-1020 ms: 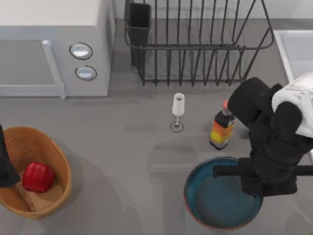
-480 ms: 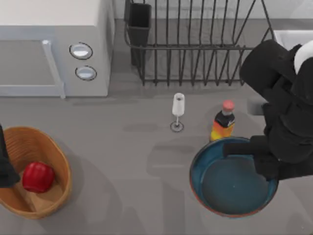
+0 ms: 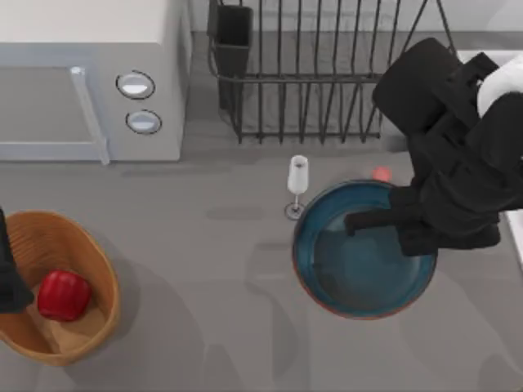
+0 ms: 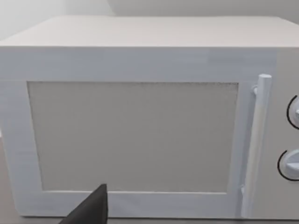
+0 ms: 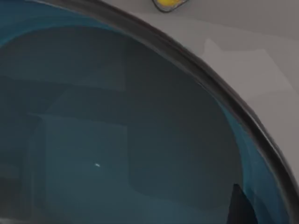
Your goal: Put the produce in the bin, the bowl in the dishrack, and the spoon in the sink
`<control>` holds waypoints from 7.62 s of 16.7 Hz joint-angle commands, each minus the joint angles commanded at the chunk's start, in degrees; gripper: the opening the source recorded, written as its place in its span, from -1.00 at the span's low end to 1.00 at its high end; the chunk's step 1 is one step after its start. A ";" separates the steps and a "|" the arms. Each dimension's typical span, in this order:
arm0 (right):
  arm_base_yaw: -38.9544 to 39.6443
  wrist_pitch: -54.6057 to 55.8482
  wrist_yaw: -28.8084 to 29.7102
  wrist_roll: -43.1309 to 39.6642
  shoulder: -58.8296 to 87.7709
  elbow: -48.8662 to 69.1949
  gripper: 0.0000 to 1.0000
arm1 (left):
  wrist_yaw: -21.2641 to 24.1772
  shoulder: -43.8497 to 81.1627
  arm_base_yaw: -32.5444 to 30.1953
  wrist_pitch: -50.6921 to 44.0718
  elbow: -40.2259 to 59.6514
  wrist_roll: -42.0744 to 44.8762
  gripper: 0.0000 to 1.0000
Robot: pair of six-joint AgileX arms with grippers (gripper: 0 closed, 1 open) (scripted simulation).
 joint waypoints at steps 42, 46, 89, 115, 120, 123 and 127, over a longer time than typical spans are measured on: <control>-2.63 99.39 28.93 -30.00 27.58 5.66 -0.85 | 0.00 0.00 0.00 0.00 0.00 0.00 1.00; -2.63 99.39 28.93 -30.00 27.58 5.66 -0.25 | 0.00 0.00 0.00 0.00 0.00 0.00 1.00; -37.73 60.50 -7.98 -30.99 -87.03 -68.47 1.00 | 0.00 0.00 0.00 0.00 0.00 0.00 1.00; -59.94 4.83 -9.95 -60.62 -23.10 -29.08 1.00 | 0.00 0.00 0.00 0.00 0.00 0.00 1.00; -62.24 -1.21 -10.19 -64.09 -15.70 -24.33 1.00 | 0.00 0.00 0.00 0.00 0.00 0.00 1.00; -62.24 -1.21 -10.19 -64.09 -15.70 -24.33 1.00 | 0.00 0.00 0.00 0.00 0.00 0.00 1.00; -60.98 1.17 -10.15 -62.89 -14.10 -26.07 1.00 | 0.00 0.00 0.00 0.00 0.00 0.00 1.00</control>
